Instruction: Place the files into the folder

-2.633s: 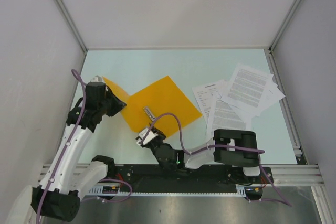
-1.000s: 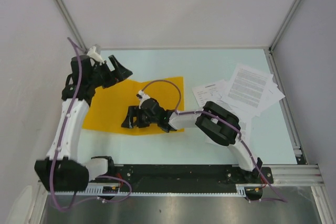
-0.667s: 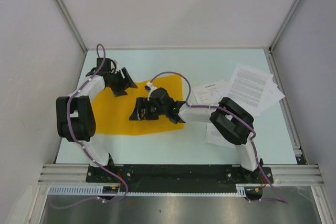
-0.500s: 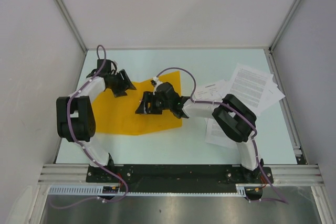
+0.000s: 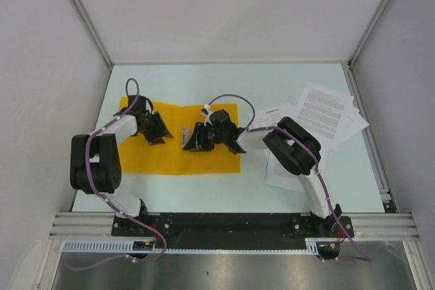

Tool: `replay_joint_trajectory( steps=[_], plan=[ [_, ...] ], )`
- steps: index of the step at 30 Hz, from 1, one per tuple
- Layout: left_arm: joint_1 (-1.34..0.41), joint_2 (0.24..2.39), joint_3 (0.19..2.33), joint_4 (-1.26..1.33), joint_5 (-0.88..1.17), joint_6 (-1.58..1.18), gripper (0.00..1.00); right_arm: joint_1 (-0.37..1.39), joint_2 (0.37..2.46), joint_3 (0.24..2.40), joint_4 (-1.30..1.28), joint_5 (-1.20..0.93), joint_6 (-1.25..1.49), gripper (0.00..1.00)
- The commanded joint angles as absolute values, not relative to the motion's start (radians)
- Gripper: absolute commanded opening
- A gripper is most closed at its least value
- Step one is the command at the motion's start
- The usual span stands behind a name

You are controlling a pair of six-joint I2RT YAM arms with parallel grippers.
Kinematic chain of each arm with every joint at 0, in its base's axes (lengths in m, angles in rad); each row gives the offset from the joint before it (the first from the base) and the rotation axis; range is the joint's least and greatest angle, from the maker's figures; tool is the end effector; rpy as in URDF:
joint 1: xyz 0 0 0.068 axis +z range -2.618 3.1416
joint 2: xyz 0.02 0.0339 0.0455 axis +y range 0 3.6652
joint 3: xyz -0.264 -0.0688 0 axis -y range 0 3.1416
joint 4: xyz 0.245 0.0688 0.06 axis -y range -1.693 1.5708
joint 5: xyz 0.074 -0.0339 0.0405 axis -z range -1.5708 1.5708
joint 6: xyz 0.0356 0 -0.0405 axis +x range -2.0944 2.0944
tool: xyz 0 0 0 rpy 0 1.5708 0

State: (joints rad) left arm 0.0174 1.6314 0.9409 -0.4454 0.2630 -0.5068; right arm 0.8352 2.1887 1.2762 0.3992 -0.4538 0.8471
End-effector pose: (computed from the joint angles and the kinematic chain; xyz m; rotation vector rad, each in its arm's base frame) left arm 0.3089 -0.0039 0.1689 -0.6328 2.6678 -0.4984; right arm 0.2989 0.3535 0.1195 -0.3060 2.3755 1.3990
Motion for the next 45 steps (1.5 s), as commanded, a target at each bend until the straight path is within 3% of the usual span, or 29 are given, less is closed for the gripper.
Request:
replay_joint_trajectory(
  steps=[1, 11, 17, 25, 45],
  plan=[
    [0.031, 1.663, 0.934, -0.442, 0.222, -0.500, 0.48, 0.792, 2.165, 1.171, 0.498, -0.479, 0.909, 0.43],
    [0.066, 1.753, 0.914, -0.436, 0.250, -0.495, 0.49, 0.753, 2.092, 1.026, 0.435, -0.408, 0.940, 0.45],
    [0.035, 1.736, 0.904, -0.423, 0.288, -0.491, 0.48, 0.778, 2.154, 1.087, 0.673, -0.469, 1.087, 0.37],
    [0.034, 1.727, 0.902, -0.425, 0.282, -0.491, 0.48, 0.810, 2.269, 1.184, 0.784, -0.430, 1.170, 0.28],
    [0.015, 1.718, 0.914, -0.436, 0.261, -0.480, 0.48, 0.822, 2.373, 1.290, 0.795, -0.406, 1.210, 0.20]
  ],
)
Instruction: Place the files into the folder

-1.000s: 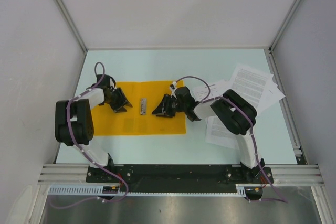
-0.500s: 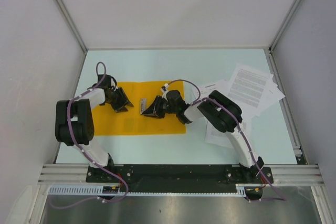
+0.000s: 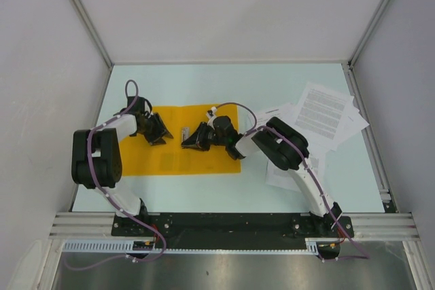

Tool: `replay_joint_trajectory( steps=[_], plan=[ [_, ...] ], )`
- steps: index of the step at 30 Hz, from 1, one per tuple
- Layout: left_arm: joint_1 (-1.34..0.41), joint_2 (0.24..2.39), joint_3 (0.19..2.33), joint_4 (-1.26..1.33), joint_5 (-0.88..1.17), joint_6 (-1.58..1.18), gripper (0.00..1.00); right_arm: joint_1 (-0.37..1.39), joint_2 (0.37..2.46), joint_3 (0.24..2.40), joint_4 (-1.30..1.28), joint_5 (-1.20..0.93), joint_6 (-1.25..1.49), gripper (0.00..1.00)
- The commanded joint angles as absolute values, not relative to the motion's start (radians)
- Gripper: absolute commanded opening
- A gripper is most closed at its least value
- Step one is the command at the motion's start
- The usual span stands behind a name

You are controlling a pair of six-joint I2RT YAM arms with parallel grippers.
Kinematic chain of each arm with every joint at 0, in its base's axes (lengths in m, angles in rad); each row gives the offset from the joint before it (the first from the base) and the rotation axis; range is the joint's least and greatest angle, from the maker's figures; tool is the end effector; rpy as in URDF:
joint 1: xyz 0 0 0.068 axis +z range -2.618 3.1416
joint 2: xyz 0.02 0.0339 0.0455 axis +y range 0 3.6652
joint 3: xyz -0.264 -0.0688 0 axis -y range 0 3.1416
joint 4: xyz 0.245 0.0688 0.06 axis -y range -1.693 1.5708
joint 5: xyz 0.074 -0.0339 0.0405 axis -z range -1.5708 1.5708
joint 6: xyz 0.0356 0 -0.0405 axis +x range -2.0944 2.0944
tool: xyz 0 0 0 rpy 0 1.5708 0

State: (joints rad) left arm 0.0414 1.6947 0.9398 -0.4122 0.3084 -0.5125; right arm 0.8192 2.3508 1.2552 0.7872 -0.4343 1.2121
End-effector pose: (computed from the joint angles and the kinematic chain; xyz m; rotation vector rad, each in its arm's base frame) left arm 0.3148 0.0022 0.1521 -0.6725 2.6882 -0.5509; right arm 0.3116 0.3554 0.0785 0.0836 2.2851 1.6648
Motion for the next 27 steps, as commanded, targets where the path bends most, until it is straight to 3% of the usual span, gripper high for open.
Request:
replay_joint_trajectory(
  steps=[1, 2, 7, 14, 19, 27],
  plan=[
    [0.014, 1.717, 0.916, -0.437, 0.258, -0.480, 0.48, 0.821, 2.370, 1.290, 0.782, -0.408, 1.204, 0.18],
    [0.014, 1.715, 0.916, -0.440, 0.252, -0.476, 0.48, 0.822, 2.365, 1.290, 0.769, -0.408, 1.200, 0.12],
    [0.011, 1.698, 0.922, -0.445, 0.238, -0.469, 0.48, 0.824, 2.339, 1.290, 0.703, -0.396, 1.149, 0.00],
    [-0.023, 1.550, 0.884, -0.491, 0.248, -0.527, 0.54, 0.828, 2.293, 1.289, 0.551, -0.335, 1.102, 0.00],
    [-0.035, 1.459, 0.766, -0.425, 0.324, -0.659, 0.46, 0.834, 2.266, 1.289, 0.440, -0.275, 1.075, 0.00],
    [-0.078, 1.554, 0.732, -0.425, 0.273, -0.712, 0.41, 0.831, 2.238, 1.290, 0.318, -0.239, 1.028, 0.00]
  ],
)
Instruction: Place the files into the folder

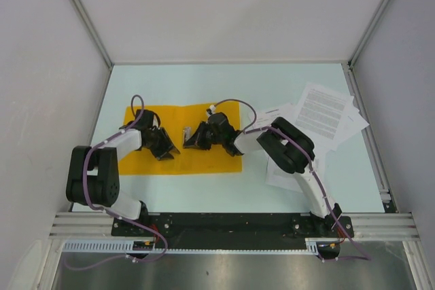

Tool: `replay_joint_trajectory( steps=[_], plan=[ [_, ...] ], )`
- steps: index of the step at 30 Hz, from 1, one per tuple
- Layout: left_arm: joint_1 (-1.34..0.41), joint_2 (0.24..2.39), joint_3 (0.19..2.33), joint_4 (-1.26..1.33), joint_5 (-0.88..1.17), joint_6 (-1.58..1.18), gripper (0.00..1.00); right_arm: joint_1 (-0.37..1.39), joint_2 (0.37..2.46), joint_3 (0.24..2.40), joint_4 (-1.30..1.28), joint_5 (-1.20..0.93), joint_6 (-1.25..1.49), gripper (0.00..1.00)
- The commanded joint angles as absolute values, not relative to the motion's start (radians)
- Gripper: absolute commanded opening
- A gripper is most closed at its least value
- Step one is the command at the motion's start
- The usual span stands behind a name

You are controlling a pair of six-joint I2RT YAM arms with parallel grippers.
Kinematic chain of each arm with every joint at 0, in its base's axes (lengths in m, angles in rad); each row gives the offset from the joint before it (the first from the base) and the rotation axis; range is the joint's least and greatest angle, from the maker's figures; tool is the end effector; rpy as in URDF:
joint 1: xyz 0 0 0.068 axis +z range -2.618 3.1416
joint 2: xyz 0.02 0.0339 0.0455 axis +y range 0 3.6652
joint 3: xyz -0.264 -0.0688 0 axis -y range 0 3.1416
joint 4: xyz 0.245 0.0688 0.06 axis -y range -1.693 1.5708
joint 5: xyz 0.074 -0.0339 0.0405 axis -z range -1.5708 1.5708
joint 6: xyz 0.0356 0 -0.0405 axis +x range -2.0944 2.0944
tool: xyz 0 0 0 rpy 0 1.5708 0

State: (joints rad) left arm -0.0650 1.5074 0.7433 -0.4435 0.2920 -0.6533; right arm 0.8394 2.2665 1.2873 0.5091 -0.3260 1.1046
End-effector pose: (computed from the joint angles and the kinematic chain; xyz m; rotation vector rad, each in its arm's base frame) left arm 0.2589 -0.0271 0.1497 -0.7522 2.7484 -0.5760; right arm 0.3066 0.3587 0.0974 0.0766 2.3919 1.4275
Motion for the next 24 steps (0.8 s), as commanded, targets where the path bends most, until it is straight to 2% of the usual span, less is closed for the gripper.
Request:
replay_joint_trajectory(
  steps=[1, 10, 14, 19, 24],
  plan=[
    [-0.078, 1.563, 0.736, -0.433, 0.246, -0.709, 0.41, 0.828, 2.235, 1.292, 0.301, -0.238, 1.017, 0.00],
    [-0.077, 1.589, 0.706, -0.423, 0.161, -0.722, 0.34, 0.824, 2.281, 1.405, -0.113, -0.166, 0.851, 0.00],
    [-0.078, 1.565, 0.706, -0.425, 0.163, -0.693, 0.32, 0.839, 2.318, 1.486, -0.331, -0.028, 0.754, 0.00],
    [-0.100, 1.509, 0.745, -0.402, 0.248, -0.661, 0.36, 0.856, 2.359, 1.496, -0.396, 0.058, 0.707, 0.00],
    [-0.143, 1.570, 0.770, -0.387, 0.272, -0.705, 0.35, 0.879, 2.385, 1.496, -0.431, 0.149, 0.692, 0.00]
  ],
)
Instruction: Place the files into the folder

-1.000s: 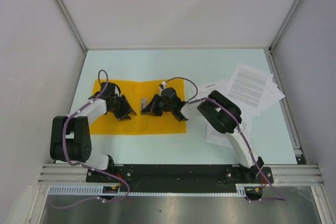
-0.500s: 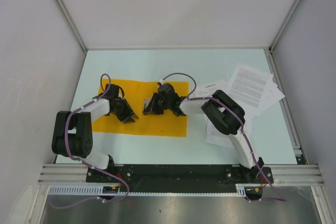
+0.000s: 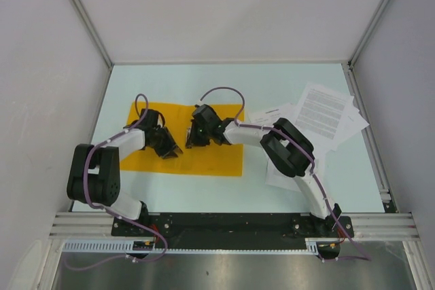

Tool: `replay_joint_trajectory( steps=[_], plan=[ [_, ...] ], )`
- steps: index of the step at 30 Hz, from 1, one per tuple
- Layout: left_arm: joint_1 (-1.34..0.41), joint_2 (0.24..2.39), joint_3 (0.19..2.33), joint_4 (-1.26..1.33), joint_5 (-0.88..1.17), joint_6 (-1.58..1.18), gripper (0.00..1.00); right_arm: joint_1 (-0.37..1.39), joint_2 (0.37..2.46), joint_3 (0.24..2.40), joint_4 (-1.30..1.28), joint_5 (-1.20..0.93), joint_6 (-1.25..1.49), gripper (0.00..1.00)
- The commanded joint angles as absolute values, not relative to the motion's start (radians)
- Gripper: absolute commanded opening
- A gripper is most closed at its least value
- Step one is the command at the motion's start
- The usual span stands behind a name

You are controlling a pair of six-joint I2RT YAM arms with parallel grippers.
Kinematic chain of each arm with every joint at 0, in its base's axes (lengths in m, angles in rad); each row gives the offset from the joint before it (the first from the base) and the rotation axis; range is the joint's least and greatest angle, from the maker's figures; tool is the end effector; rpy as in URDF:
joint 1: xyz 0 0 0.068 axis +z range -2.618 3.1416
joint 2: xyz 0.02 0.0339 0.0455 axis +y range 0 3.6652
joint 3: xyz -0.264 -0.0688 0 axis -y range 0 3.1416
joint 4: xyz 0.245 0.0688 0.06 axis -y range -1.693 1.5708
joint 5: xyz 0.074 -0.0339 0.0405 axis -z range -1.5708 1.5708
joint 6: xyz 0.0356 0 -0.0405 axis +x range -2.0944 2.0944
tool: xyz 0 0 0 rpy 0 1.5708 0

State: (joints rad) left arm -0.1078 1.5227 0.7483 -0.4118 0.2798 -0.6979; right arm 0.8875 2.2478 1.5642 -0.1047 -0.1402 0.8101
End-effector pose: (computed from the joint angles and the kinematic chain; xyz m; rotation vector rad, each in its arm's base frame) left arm 0.2624 -0.0383 0.1484 -0.7512 2.7395 -0.5846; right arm 0.3057 0.3833 0.1336 -0.1741 2.5691 0.9163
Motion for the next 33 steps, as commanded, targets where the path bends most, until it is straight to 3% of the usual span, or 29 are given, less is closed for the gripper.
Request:
replay_joint_trajectory(
  steps=[1, 8, 23, 33],
  plan=[
    [-0.143, 1.589, 0.767, -0.387, 0.262, -0.712, 0.35, 0.879, 2.387, 1.494, -0.436, 0.158, 0.692, 0.00],
    [-0.112, 1.592, 0.712, -0.387, 0.140, -0.768, 0.35, 0.859, 2.318, 1.417, -0.246, 0.027, 0.591, 0.00],
    [-0.098, 1.588, 0.715, -0.400, 0.117, -0.750, 0.35, 0.775, 2.224, 1.378, -0.014, -0.357, 0.552, 0.00],
    [-0.100, 1.557, 0.710, -0.376, 0.166, -0.690, 0.38, 0.747, 2.212, 1.353, 0.231, -0.499, 0.823, 0.00]
  ],
)
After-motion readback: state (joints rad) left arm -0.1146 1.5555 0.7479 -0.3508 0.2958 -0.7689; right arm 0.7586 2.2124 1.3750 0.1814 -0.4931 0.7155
